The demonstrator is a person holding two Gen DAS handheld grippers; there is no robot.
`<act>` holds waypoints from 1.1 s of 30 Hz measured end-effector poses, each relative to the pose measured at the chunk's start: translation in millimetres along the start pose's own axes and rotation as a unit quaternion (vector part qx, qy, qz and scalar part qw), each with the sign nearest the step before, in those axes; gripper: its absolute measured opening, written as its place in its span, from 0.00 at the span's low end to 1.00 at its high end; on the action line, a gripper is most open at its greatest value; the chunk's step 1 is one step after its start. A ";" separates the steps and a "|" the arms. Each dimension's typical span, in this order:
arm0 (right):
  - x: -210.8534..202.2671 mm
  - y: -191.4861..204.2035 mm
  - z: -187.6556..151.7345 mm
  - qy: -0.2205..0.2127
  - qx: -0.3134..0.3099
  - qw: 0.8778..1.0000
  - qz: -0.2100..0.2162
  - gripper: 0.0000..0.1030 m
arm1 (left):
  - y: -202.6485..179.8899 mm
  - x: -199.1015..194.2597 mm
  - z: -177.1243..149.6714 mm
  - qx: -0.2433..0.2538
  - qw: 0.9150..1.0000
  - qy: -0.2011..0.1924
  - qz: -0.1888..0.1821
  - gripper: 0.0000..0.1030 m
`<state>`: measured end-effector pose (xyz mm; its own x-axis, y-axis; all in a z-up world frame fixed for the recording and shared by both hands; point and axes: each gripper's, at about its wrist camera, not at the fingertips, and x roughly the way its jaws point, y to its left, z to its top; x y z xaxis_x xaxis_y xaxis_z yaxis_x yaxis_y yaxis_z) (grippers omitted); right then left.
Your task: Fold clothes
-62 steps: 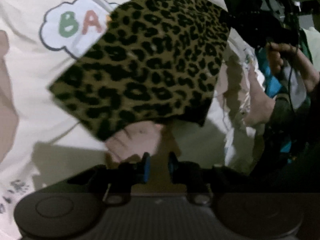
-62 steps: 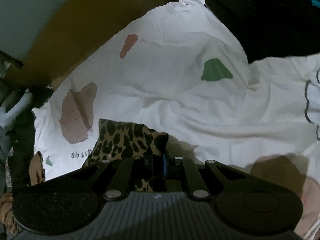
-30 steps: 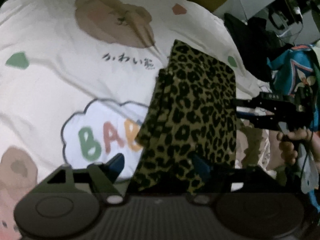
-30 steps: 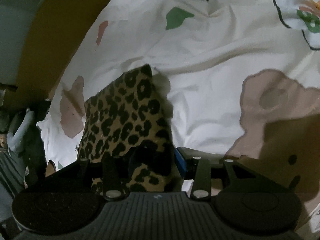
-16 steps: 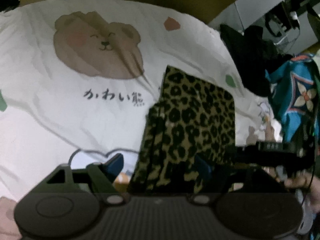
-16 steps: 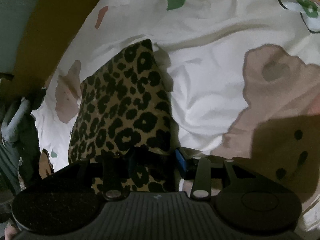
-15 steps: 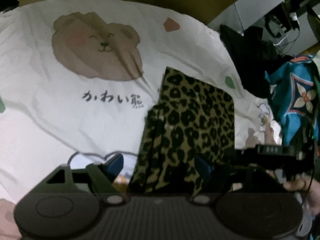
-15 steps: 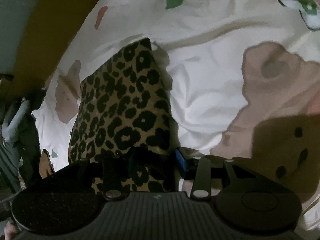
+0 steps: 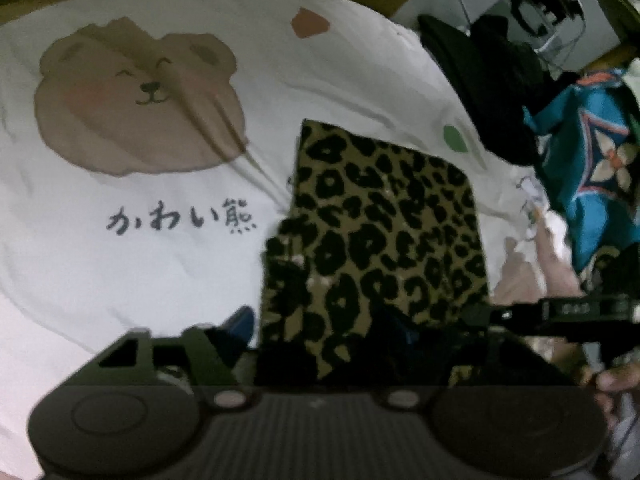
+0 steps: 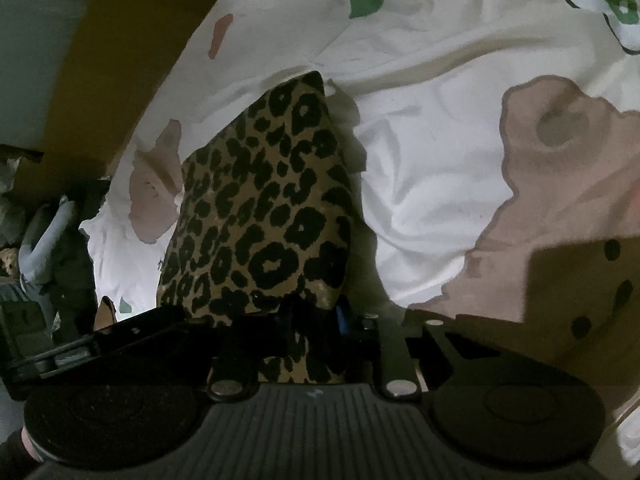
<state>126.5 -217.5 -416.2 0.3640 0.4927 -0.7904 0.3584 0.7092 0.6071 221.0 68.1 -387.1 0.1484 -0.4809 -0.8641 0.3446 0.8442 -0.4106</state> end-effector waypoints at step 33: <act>14.0 -1.8 16.2 0.001 0.031 0.999 0.014 0.36 | 17.7 27.0 17.3 -0.051 0.996 0.021 -0.063 0.53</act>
<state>144.9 -220.1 -427.0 0.3730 0.5120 -0.7738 0.4006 0.6633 0.6320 247.2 65.9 -412.6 0.0702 -0.5757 -0.8146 0.2615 0.7987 -0.5419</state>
